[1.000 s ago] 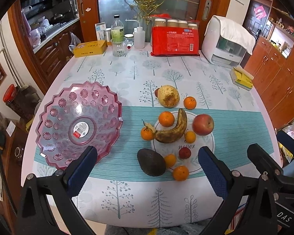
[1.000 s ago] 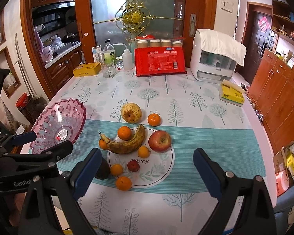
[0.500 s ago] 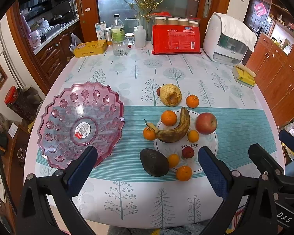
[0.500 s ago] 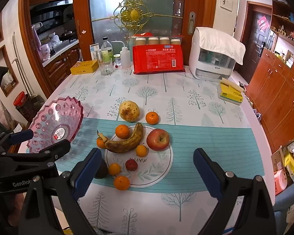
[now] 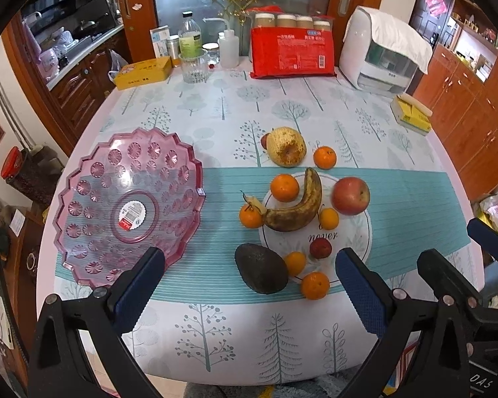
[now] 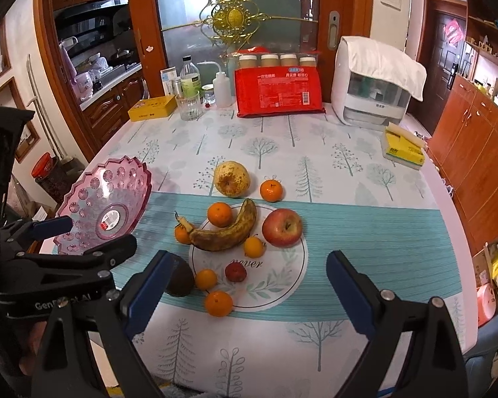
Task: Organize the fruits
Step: 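Grasp the dark avocado with the left gripper while the right gripper grasps an orange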
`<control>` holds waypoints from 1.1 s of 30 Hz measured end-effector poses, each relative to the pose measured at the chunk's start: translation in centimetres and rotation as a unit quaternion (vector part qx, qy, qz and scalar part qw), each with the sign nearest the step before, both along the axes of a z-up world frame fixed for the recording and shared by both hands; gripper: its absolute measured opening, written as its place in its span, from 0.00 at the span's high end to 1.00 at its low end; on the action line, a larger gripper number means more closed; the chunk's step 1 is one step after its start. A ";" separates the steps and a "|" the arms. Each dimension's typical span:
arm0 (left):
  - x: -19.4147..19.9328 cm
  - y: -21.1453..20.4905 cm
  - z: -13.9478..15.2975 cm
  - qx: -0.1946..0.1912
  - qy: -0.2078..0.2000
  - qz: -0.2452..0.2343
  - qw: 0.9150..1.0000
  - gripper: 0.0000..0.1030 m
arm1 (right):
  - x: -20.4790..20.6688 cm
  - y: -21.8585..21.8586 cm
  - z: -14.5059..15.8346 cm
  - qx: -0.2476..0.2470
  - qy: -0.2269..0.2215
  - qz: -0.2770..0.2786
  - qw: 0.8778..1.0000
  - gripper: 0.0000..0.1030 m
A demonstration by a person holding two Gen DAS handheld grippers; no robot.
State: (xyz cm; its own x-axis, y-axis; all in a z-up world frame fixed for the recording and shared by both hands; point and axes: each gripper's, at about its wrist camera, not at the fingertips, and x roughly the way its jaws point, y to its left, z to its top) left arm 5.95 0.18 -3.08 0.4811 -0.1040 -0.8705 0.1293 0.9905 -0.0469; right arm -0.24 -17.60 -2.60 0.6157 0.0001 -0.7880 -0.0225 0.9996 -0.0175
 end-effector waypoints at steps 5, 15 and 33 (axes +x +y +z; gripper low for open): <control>0.6 -0.2 -1.5 0.004 0.019 -0.008 1.000 0.01 | 0.4 -0.2 -1.2 0.007 0.012 0.004 1.000 0.15; 1.7 0.8 -6.1 0.017 0.072 -0.007 0.997 0.01 | 1.6 -1.9 -5.2 0.015 0.056 -0.006 0.998 0.21; 2.8 1.1 -12.2 -0.076 0.159 -0.012 0.984 0.10 | 1.8 0.6 -14.7 0.023 0.161 0.072 0.984 0.39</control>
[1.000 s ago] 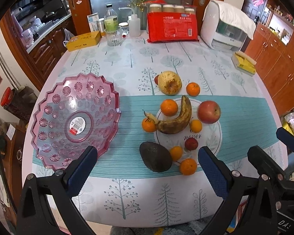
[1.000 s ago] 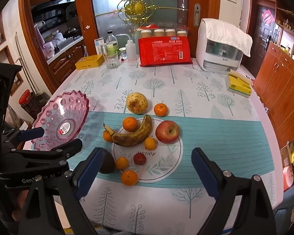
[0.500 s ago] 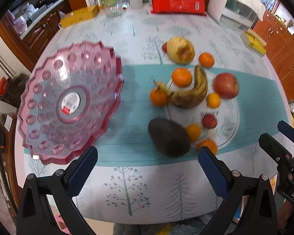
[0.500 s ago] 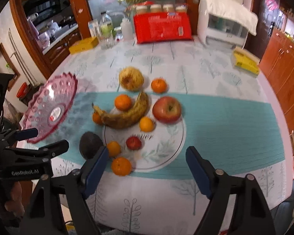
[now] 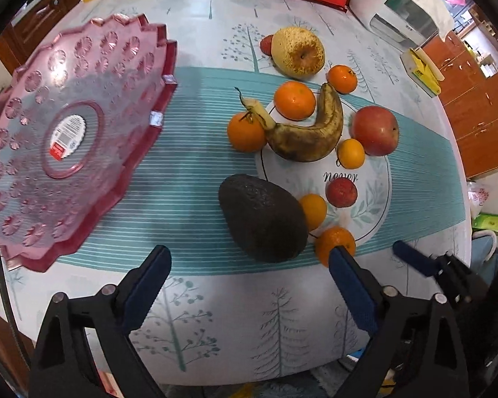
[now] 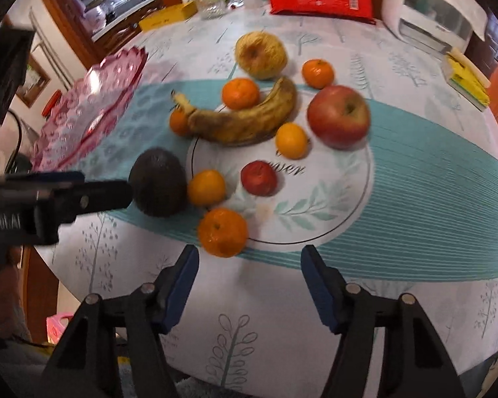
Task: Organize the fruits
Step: 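Grasp the dark avocado with the left gripper while the right gripper grasps an orange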
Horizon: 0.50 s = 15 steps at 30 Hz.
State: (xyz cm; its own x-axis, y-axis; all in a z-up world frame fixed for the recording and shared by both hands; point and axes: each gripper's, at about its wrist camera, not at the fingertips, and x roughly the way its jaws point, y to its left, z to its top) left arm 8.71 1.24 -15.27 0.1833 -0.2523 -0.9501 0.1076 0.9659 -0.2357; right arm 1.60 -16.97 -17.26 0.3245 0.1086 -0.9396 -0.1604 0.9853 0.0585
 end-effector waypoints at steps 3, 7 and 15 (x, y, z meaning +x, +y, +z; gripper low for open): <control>0.3 -0.6 -0.6 0.002 0.002 0.000 1.000 0.11 | 0.3 0.4 -1.1 0.002 0.008 0.004 1.000 0.45; 0.9 -1.1 -1.3 0.001 0.009 0.010 1.000 0.12 | 0.8 0.7 -2.2 0.007 0.016 0.009 1.000 0.46; 2.2 -0.6 -3.1 -0.015 0.034 0.060 0.998 0.17 | 0.9 2.1 -3.2 0.007 0.016 0.045 0.999 0.63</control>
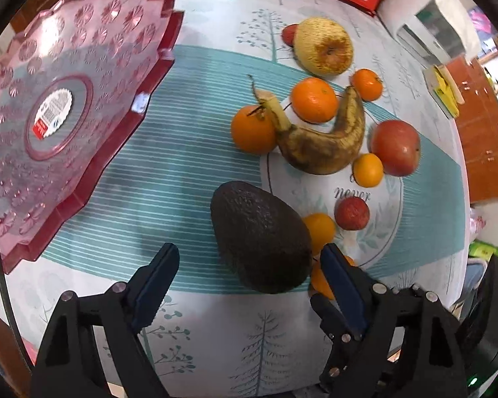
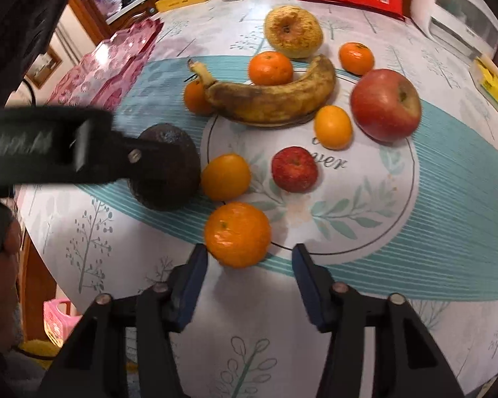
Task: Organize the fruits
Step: 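Grasp the dark avocado with the left gripper while the right gripper grasps an orange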
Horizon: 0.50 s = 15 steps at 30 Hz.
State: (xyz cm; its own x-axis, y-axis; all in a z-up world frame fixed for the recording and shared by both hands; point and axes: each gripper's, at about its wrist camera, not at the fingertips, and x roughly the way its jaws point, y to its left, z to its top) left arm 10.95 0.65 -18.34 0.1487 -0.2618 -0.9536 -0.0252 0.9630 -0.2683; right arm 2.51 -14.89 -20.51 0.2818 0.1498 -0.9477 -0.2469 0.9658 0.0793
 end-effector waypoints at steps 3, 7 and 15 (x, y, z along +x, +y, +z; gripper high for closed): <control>0.2 -0.1 -0.8 -0.002 0.013 0.002 1.000 0.18 | 0.0 -0.1 -0.1 0.005 -0.002 0.004 1.000 0.63; 0.7 -0.6 -1.7 -0.001 0.025 0.004 1.000 0.20 | 0.1 -1.0 0.2 0.001 -0.005 -0.012 1.000 0.63; 1.7 -1.3 -2.8 -0.013 0.033 0.031 0.999 0.34 | 0.3 -3.5 0.9 0.003 -0.008 -0.039 0.999 0.64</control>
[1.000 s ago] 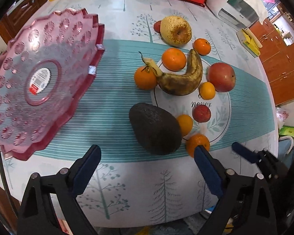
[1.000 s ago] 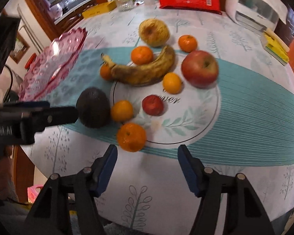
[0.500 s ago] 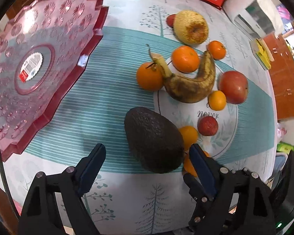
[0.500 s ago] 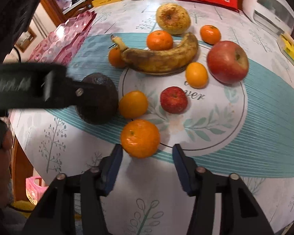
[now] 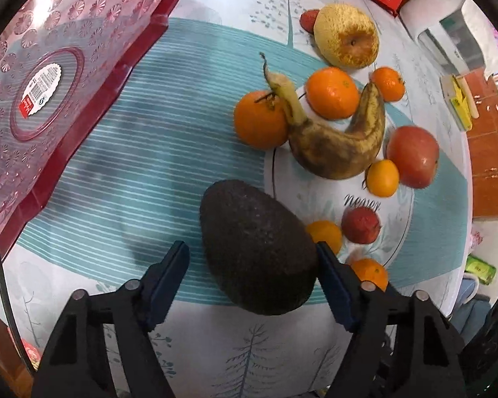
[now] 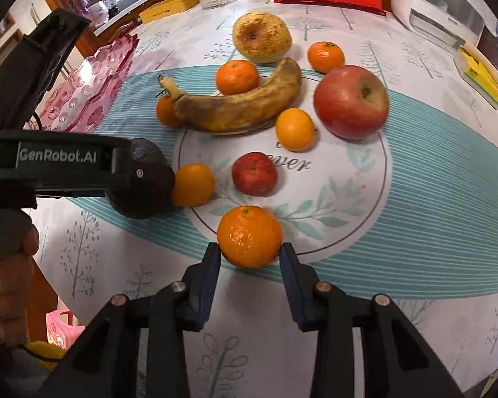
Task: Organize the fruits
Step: 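Grasp the dark avocado with the left gripper while the right gripper grasps an orange, then lift the avocado with the left gripper while the right gripper lifts the orange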
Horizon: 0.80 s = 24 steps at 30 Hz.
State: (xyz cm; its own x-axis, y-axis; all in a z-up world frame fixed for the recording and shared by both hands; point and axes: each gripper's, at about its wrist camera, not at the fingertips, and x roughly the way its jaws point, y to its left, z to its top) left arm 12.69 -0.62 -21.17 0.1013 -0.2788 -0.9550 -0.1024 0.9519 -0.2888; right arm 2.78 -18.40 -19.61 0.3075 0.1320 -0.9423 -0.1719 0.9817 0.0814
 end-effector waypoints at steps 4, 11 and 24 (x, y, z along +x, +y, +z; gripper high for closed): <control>0.4 -0.6 0.1 -0.004 -0.004 -0.013 1.000 0.39 | 0.0 0.0 0.1 -0.002 0.001 0.003 1.000 0.64; 0.2 -1.0 0.4 0.003 -0.004 -0.037 0.999 0.41 | 0.4 0.4 0.3 -0.004 -0.002 0.006 1.000 0.65; -2.7 -0.7 4.3 0.038 -0.061 -0.084 0.994 0.41 | 0.4 1.8 2.5 -0.006 -0.030 0.023 0.999 0.89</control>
State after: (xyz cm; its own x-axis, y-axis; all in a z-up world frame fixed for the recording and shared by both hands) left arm 9.96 -1.29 -16.89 0.1751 -0.2291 -0.9575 0.0913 0.9721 -0.2159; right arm 3.22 -16.64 -17.15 0.3570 0.1357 -0.9242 -0.2215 0.9735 0.0574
